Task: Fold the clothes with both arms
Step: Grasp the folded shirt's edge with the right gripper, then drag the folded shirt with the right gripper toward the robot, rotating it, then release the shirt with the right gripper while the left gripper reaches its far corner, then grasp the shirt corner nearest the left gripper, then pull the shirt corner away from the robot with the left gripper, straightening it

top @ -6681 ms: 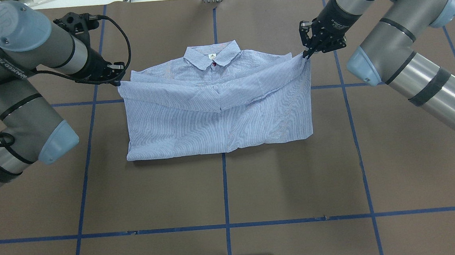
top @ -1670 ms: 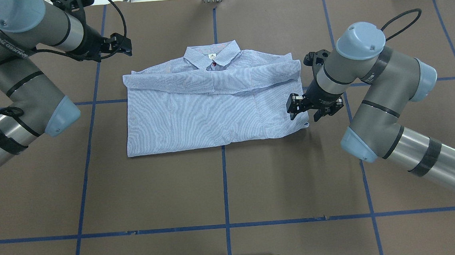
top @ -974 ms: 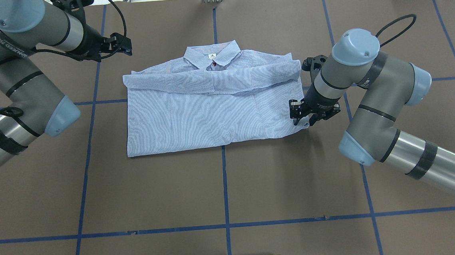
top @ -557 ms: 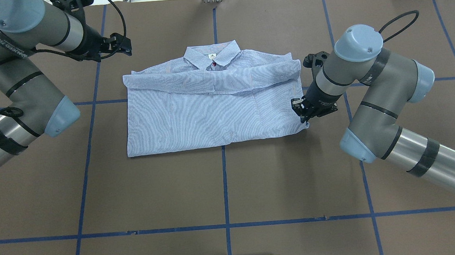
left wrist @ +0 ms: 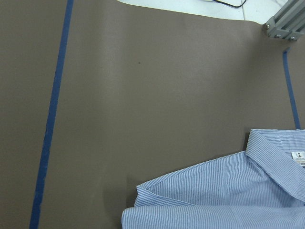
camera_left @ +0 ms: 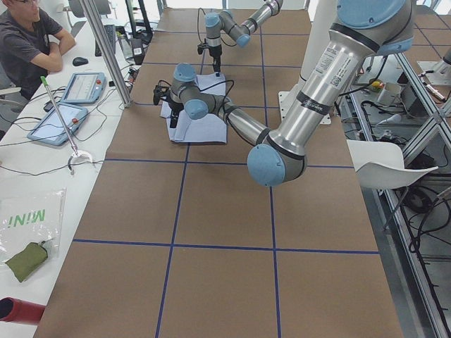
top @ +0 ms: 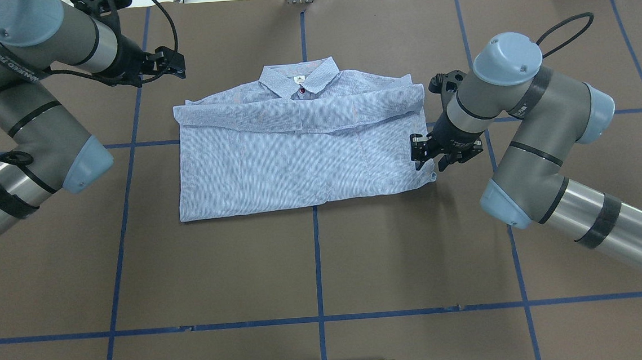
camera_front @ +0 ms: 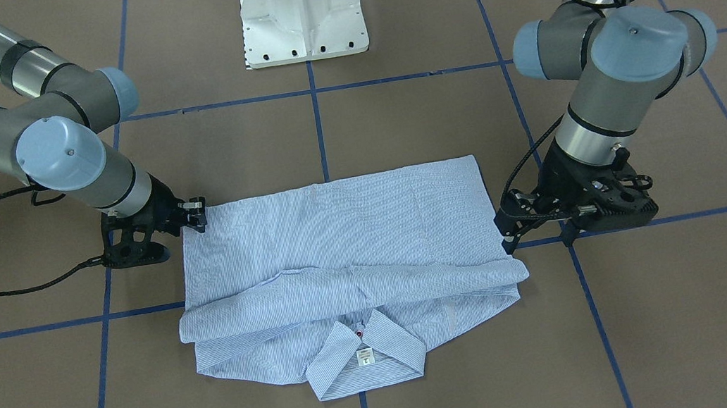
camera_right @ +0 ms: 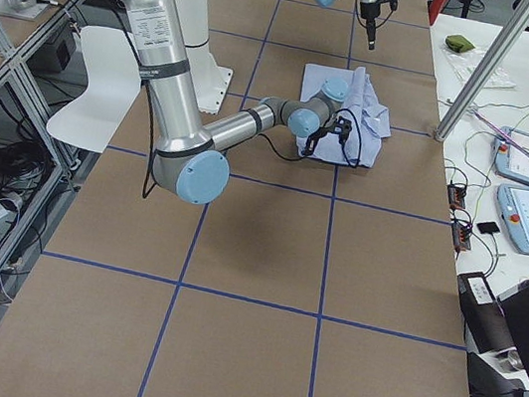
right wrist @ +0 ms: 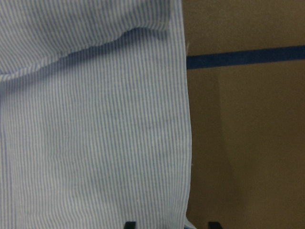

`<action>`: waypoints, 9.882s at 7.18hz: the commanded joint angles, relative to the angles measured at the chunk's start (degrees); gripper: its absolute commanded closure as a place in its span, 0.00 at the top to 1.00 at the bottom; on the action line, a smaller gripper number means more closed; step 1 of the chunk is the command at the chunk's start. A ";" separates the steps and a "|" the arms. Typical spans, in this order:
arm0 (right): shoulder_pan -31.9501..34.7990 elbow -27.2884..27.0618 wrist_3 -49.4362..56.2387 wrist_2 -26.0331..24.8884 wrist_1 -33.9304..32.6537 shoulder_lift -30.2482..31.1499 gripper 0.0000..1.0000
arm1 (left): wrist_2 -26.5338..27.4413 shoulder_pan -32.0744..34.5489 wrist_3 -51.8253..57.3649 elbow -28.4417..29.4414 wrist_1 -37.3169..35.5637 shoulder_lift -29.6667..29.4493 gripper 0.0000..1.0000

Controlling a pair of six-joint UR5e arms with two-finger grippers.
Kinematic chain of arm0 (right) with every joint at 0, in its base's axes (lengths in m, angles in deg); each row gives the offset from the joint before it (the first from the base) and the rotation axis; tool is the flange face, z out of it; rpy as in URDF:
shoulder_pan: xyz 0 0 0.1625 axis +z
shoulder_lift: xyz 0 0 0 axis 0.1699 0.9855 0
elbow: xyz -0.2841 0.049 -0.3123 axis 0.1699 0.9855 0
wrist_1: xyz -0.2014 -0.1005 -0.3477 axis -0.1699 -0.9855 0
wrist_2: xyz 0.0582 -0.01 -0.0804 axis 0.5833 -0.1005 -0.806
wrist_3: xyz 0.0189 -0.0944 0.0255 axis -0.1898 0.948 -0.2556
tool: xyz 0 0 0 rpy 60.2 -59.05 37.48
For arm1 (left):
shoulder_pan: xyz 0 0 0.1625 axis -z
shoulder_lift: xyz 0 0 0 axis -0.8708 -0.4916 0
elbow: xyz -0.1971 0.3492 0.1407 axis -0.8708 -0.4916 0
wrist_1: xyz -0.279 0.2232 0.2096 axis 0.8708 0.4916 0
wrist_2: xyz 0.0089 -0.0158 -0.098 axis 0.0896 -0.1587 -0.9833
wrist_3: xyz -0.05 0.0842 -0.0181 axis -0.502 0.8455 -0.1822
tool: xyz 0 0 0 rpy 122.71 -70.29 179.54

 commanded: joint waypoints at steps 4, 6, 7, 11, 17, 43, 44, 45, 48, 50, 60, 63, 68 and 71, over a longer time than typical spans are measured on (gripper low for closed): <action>0.30 0.00 -0.44 -0.11 0.00 -0.09 0.40 | 0.03 0.00 -0.09 0.00 0.00 0.00 0.99; 0.39 0.00 -0.43 -0.11 0.00 -0.09 0.23 | 0.03 0.00 -0.09 0.00 0.00 0.00 0.99; 0.39 0.00 -0.09 -0.03 0.00 -0.09 0.11 | 0.03 0.00 -0.09 0.09 0.00 0.00 0.99; -0.05 -3.50 -0.43 0.50 -0.09 1.13 0.00 | 0.12 0.00 -0.09 -0.09 0.00 0.00 0.99; -3.03 -25.01 -0.52 4.36 -0.44 19.38 0.00 | 0.12 0.00 -0.70 -0.88 0.00 0.53 0.99; 3.11 -34.37 -17.93 5.78 -0.44 24.78 1.00 | 10.40 -30.67 -34.28 -12.83 -4.38 2.46 0.94; 3.29 -34.28 -17.93 5.78 -0.44 24.78 1.00 | 10.40 -30.67 -34.28 -12.83 -4.92 2.55 0.94; 3.46 -34.02 -17.93 5.78 -0.35 24.70 1.00 | 10.49 -30.76 -34.36 -12.83 -6.05 2.72 0.94; 3.46 -33.14 -17.93 5.78 -0.44 23.03 1.00 | 10.84 -30.94 -34.98 -12.66 -6.33 2.81 0.93; 3.46 -33.14 -17.93 5.78 -0.35 22.94 1.00 | 10.93 -31.03 -34.98 -11.00 -6.24 2.64 0.92; 3.99 -32.70 -17.93 5.78 -0.35 23.03 1.00 | 11.02 -31.29 -36.30 -10.72 -6.33 2.20 0.37; 4.34 -32.26 -17.93 5.78 -0.35 23.11 1.00 | 11.02 -31.38 -36.30 -10.72 -6.33 2.11 0.19; 4.61 -32.17 -17.93 5.78 -0.35 23.11 1.00 | 11.02 -28.85 -35.60 -10.38 -7.56 2.11 0.00; 5.13 -32.09 -17.84 5.86 -0.35 23.11 1.00 | 11.19 -22.09 -32.88 -3.11 -7.12 -2.08 0.00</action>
